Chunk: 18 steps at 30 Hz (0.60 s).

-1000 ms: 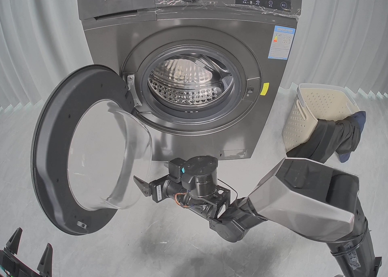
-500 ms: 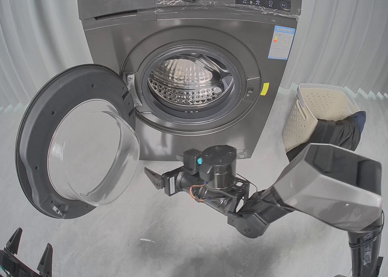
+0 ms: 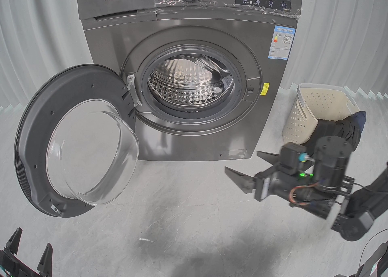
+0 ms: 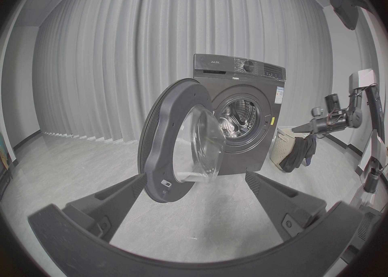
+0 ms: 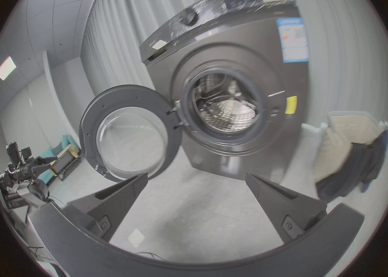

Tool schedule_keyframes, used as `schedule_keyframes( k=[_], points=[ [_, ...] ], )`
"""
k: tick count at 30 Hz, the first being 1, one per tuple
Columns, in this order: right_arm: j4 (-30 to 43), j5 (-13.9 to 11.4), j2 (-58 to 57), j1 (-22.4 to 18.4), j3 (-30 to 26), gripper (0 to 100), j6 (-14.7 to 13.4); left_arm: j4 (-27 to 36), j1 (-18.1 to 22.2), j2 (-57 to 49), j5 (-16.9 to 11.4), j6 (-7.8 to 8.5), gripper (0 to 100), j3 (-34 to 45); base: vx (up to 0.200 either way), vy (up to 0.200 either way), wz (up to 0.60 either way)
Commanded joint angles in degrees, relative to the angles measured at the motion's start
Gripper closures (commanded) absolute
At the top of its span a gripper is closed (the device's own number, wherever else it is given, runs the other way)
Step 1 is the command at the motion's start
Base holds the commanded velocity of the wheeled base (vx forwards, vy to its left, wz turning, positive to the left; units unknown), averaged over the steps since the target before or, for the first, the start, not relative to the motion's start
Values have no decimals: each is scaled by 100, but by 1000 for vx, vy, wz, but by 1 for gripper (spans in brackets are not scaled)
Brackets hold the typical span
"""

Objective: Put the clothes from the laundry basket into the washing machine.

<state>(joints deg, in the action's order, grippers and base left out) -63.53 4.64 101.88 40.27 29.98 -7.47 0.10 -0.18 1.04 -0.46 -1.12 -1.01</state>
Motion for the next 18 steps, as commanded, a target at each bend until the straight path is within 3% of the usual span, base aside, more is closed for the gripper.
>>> schedule_keyframes(
  k=[1,3,4,7,11,13,18],
  points=[
    [-222,116,-2673,-1073,-2163,0,369,-1,1,-104,11,-11,0,84,0,0,0],
    [-160,116,-2937,-1135,-2312,0,369,-1,1,-104,11,-28,0,84,0,0,0],
    [-116,107,-3411,-1469,-2681,0,378,-1,1,-104,2,-28,0,84,0,0,0],
    [103,72,-3912,-2111,-2998,0,413,-1,1,-104,2,-20,0,84,0,0,0],
    [1334,80,-5310,-2532,-2998,0,545,-1,1,-104,-6,-20,0,84,0,0,0],
    [2371,80,-6092,-2822,-2998,0,651,-1,1,-104,-6,-28,0,84,0,0,0],
    [3909,19,-8078,-3244,-2989,0,615,-1,1,-104,-6,-20,0,84,0,0,0]
  ],
)
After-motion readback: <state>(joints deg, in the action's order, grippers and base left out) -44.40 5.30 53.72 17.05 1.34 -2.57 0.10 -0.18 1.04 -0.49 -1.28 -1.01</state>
